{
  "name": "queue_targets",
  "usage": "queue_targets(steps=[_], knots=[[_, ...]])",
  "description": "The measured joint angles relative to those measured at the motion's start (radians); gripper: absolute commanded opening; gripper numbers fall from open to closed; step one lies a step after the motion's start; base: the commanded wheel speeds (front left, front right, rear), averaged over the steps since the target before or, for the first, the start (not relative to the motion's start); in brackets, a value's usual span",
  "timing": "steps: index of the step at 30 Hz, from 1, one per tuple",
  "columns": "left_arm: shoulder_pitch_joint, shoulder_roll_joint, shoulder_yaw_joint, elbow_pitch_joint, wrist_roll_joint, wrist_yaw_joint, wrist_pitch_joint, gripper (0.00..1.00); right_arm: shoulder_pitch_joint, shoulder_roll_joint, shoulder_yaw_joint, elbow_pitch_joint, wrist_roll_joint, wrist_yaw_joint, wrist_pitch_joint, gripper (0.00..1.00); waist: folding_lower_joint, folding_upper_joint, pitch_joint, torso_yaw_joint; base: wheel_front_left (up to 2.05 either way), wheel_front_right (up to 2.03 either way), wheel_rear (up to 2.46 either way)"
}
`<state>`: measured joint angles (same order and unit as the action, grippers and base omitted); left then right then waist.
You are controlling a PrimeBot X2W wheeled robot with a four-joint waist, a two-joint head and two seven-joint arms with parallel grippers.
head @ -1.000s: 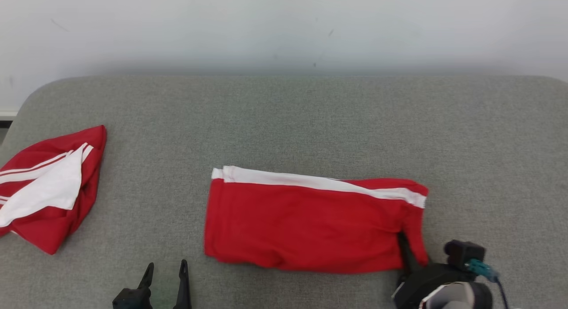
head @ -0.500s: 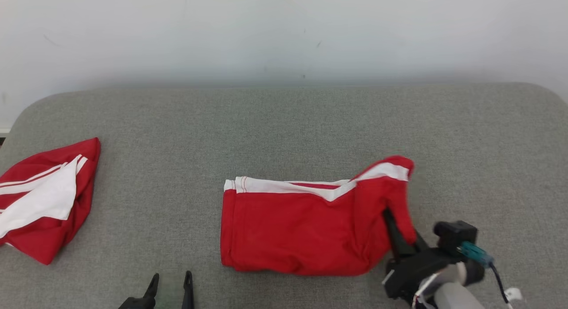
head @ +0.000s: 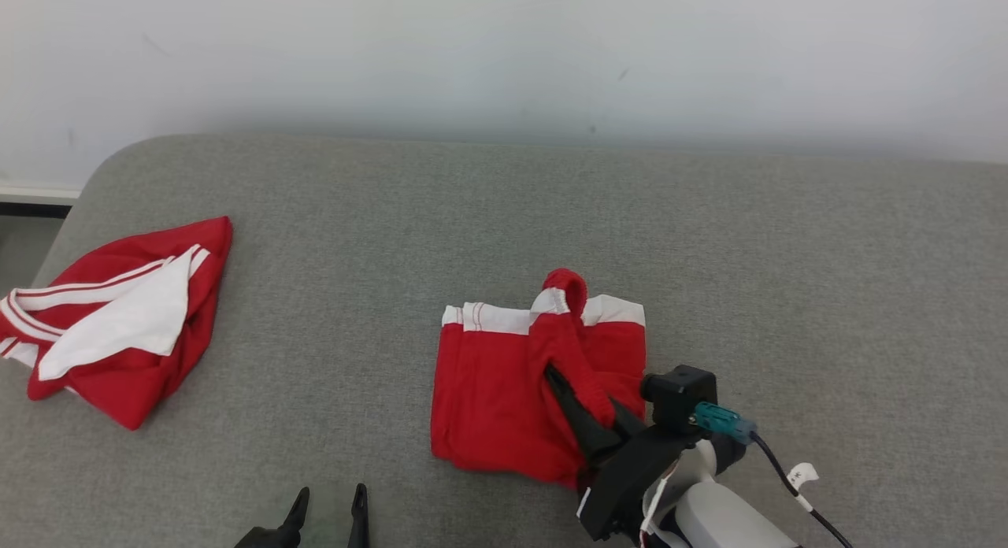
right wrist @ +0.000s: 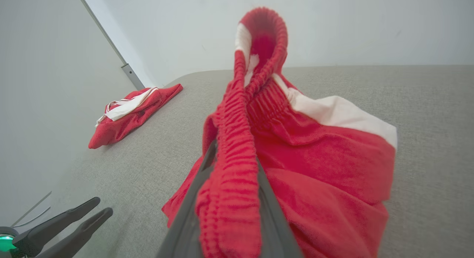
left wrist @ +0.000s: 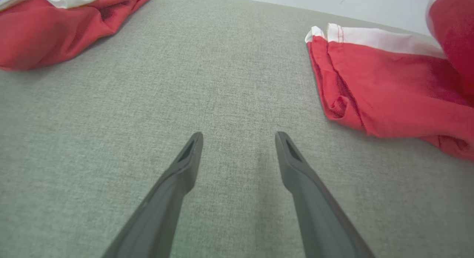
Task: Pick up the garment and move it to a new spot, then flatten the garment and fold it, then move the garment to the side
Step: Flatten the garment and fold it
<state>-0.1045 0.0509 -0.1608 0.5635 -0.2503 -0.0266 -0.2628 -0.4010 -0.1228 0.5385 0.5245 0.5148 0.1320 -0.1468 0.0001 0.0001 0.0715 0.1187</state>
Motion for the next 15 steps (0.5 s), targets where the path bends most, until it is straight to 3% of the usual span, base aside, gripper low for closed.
queue_targets(steps=[2, 4, 5, 6, 15], knots=[[-0.001, 0.000, -0.005, 0.000, -0.003, 0.001, 0.000, 1.00, -0.018, 0.014, 0.024, 0.028, 0.000, 0.000, -0.001, 0.01, 0.0000, -0.0001, 0.002, 0.019, 0.00, 0.00, 0.00], [-0.001, 0.000, -0.009, 0.001, -0.004, 0.002, 0.000, 1.00, -0.036, 0.032, 0.043, 0.061, 0.004, 0.000, -0.012, 0.37, 0.0000, 0.0000, 0.003, 0.039, 0.00, 0.00, 0.00], [-0.001, 0.000, -0.010, 0.000, -0.004, 0.005, 0.000, 1.00, -0.047, 0.039, 0.052, 0.080, 0.004, 0.000, -0.016, 0.74, 0.0000, 0.0000, 0.004, 0.048, 0.00, 0.00, 0.00], [-0.001, 0.000, -0.011, 0.000, -0.004, 0.005, 0.000, 1.00, -0.056, 0.045, 0.055, 0.100, 0.004, 0.000, -0.025, 1.00, 0.0000, 0.0000, 0.004, 0.056, 0.00, 0.00, 0.00], [0.002, 0.000, 0.011, -0.014, -0.008, 0.017, 0.000, 1.00, -0.112, 0.071, 0.071, 0.175, 0.044, 0.000, -0.102, 1.00, -0.0001, 0.0000, 0.001, 0.075, 0.00, 0.00, 0.00]])
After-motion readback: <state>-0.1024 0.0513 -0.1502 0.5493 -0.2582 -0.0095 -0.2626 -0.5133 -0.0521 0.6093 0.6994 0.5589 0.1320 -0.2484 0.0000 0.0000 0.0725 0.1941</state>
